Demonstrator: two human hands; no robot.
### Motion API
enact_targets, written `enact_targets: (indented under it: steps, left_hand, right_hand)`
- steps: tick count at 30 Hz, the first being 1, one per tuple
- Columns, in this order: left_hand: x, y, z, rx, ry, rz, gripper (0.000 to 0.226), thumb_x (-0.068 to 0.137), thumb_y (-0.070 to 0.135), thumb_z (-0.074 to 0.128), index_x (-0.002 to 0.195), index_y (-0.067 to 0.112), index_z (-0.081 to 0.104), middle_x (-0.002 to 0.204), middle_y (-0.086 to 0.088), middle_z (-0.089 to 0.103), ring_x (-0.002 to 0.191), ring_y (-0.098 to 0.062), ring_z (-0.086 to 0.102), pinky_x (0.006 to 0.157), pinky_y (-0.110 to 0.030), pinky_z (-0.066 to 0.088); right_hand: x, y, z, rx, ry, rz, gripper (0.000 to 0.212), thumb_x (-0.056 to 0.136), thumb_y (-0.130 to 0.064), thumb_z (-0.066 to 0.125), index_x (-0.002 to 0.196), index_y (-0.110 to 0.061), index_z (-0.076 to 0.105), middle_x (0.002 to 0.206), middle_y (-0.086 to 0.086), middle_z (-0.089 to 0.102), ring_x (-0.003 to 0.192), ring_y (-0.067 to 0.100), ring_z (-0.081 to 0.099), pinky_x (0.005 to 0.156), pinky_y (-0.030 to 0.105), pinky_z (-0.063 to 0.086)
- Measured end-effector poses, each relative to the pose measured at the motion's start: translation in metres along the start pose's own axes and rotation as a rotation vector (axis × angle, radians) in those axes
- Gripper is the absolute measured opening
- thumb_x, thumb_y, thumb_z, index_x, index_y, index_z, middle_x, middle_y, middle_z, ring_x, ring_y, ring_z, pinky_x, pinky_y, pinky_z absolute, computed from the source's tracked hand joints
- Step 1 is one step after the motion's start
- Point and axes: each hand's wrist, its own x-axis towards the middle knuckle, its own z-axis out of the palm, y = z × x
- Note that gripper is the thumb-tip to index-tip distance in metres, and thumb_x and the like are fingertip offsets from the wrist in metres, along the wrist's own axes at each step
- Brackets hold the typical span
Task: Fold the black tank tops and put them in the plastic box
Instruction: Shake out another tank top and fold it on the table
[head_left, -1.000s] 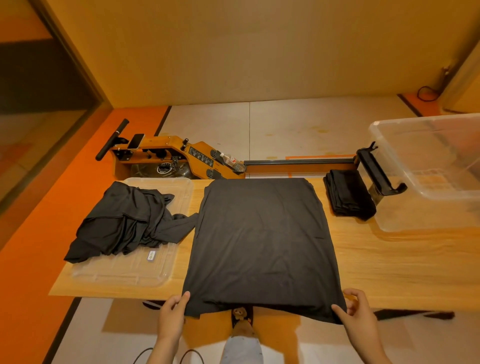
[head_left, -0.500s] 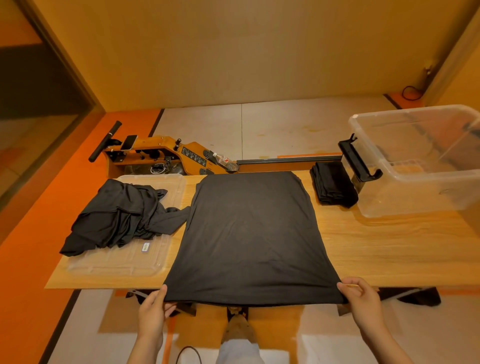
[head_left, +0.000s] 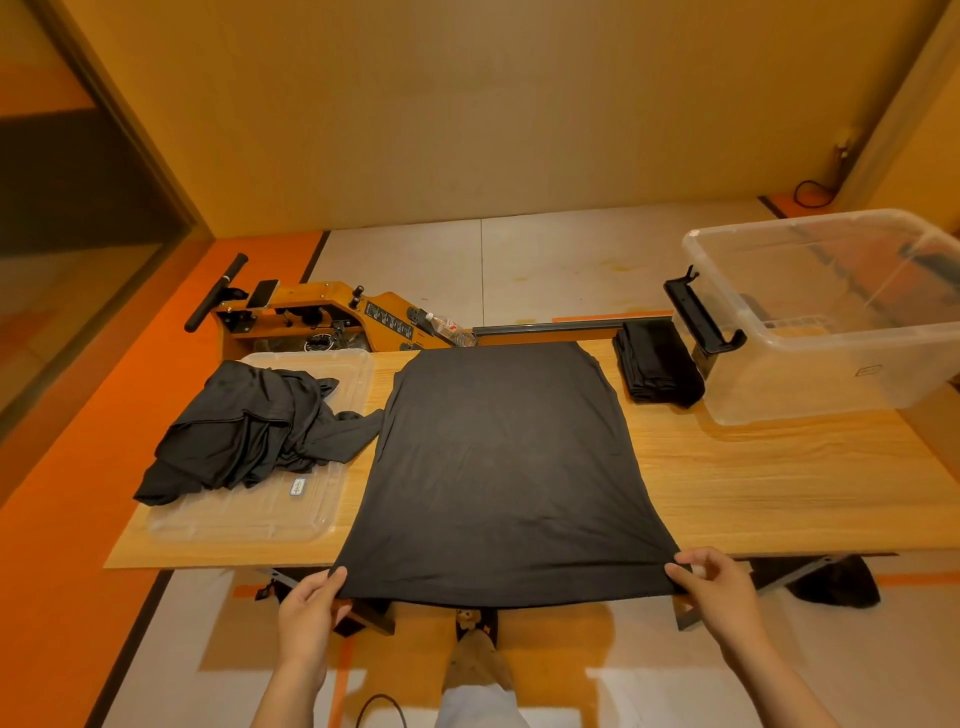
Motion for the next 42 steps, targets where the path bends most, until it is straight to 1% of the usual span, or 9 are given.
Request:
enact_targets:
  steps: [6, 10, 14, 18, 20, 26, 34, 40, 42]
  left_hand:
    - [-0.002, 0.006, -0.004, 0.012, 0.006, 0.011, 0.021, 0.094, 0.012, 0.06, 0.108, -0.003, 0.064, 0.108, -0.018, 0.065, 0.101, -0.028, 0.059, 0.091, -0.041, 0.049]
    - [-0.001, 0.008, -0.008, -0.01, 0.005, -0.011, 0.016, 0.094, 0.012, 0.06, 0.102, 0.0, 0.066, 0.11, -0.02, 0.064, 0.101, -0.029, 0.06, 0.09, -0.039, 0.049]
    - [0.0, 0.014, -0.01, -0.056, -0.01, -0.024, 0.014, 0.095, 0.015, 0.058, 0.101, 0.004, 0.066, 0.106, -0.021, 0.065, 0.087, -0.029, 0.061, 0.091, -0.04, 0.048]
    - [0.004, 0.034, -0.003, -0.114, -0.04, -0.031, 0.023, 0.097, 0.014, 0.055, 0.115, 0.001, 0.061, 0.109, -0.019, 0.066, 0.102, -0.031, 0.063, 0.096, -0.041, 0.047]
    - [0.008, 0.051, 0.004, -0.14, -0.034, -0.022, 0.028, 0.096, 0.015, 0.056, 0.12, 0.0, 0.059, 0.113, -0.02, 0.065, 0.105, -0.031, 0.063, 0.096, -0.041, 0.048]
    - [0.027, 0.148, 0.037, -0.277, -0.043, 0.087, 0.022, 0.097, 0.012, 0.055, 0.116, 0.001, 0.055, 0.111, -0.02, 0.062, 0.102, -0.031, 0.063, 0.091, -0.039, 0.05]
    - [0.051, 0.328, 0.098, -0.431, -0.126, 0.302, 0.038, 0.097, 0.014, 0.057, 0.133, 0.004, 0.048, 0.116, -0.013, 0.06, 0.095, -0.024, 0.066, 0.086, -0.034, 0.055]
    - [0.05, 0.438, 0.121, -0.485, -0.137, 0.471, 0.023, 0.098, 0.015, 0.054, 0.12, 0.007, 0.053, 0.116, -0.011, 0.06, 0.102, -0.023, 0.065, 0.079, -0.028, 0.057]
    - [0.048, 0.457, 0.123, -0.452, -0.112, 0.538, 0.018, 0.098, 0.016, 0.054, 0.114, 0.008, 0.055, 0.115, -0.011, 0.061, 0.103, -0.023, 0.065, 0.085, -0.03, 0.056]
  right_hand:
    - [0.0, -0.003, 0.002, -0.014, 0.051, 0.079, 0.012, 0.083, 0.001, 0.069, 0.091, 0.0, 0.061, 0.085, 0.014, 0.061, 0.07, 0.016, 0.056, 0.053, 0.023, 0.04]
    - [-0.003, -0.001, -0.003, 0.018, -0.023, 0.176, 0.012, 0.086, 0.0, 0.065, 0.075, 0.003, 0.064, 0.075, 0.019, 0.065, 0.073, 0.028, 0.062, 0.055, 0.027, 0.04]
    - [-0.002, -0.017, -0.007, 0.173, -0.093, 0.282, 0.008, 0.089, 0.0, 0.062, 0.086, 0.007, 0.064, 0.086, 0.023, 0.065, 0.077, 0.027, 0.063, 0.057, 0.029, 0.051]
    - [0.004, -0.049, 0.003, 0.236, -0.154, 0.265, 0.013, 0.09, -0.004, 0.062, 0.081, 0.004, 0.061, 0.083, 0.02, 0.066, 0.077, 0.026, 0.065, 0.057, 0.027, 0.056]
    - [0.013, -0.074, 0.009, 0.292, -0.146, 0.237, 0.008, 0.09, -0.004, 0.062, 0.09, 0.004, 0.062, 0.087, 0.02, 0.066, 0.077, 0.025, 0.065, 0.052, 0.023, 0.057]
    - [0.056, -0.179, 0.014, 0.536, -0.108, 0.113, 0.014, 0.09, -0.005, 0.063, 0.103, -0.003, 0.059, 0.099, 0.016, 0.061, 0.089, 0.022, 0.063, 0.064, 0.025, 0.058]
    - [0.101, -0.343, 0.016, 0.782, -0.05, -0.142, 0.019, 0.09, 0.003, 0.061, 0.108, 0.002, 0.057, 0.099, 0.011, 0.057, 0.088, 0.019, 0.06, 0.058, 0.021, 0.058]
    - [0.113, -0.444, 0.008, 0.825, 0.021, -0.343, 0.005, 0.088, 0.001, 0.064, 0.091, -0.002, 0.061, 0.093, 0.009, 0.06, 0.081, 0.016, 0.063, 0.061, 0.018, 0.055]
    - [0.114, -0.462, 0.005, 0.837, 0.047, -0.394, 0.008, 0.088, 0.001, 0.064, 0.096, -0.001, 0.061, 0.091, 0.007, 0.061, 0.078, 0.013, 0.063, 0.061, 0.016, 0.053]
